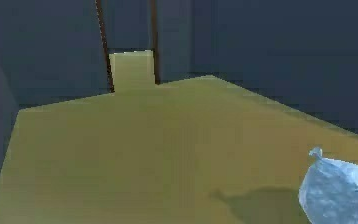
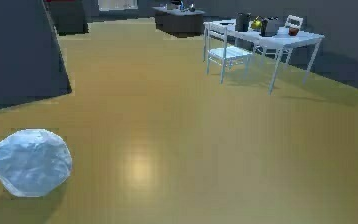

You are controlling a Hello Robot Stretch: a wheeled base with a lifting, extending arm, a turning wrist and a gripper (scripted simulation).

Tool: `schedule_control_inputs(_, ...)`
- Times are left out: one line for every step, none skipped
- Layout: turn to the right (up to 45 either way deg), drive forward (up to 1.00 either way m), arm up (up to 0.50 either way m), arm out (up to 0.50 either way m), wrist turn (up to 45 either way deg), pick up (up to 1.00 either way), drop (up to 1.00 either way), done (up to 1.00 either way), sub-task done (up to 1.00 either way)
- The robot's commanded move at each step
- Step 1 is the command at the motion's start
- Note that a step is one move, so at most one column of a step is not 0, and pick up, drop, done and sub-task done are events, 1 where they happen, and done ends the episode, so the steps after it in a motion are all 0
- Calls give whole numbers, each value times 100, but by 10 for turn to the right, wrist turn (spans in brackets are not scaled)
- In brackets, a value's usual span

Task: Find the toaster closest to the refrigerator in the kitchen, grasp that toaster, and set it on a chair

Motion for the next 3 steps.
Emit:
schedule_control_inputs(450,0,0,0,0,0,0,0,0)
schedule_control_inputs(450,0,0,0,0,0,0,0,0)
schedule_control_inputs(300,0,0,0,0,0,0,0,0)
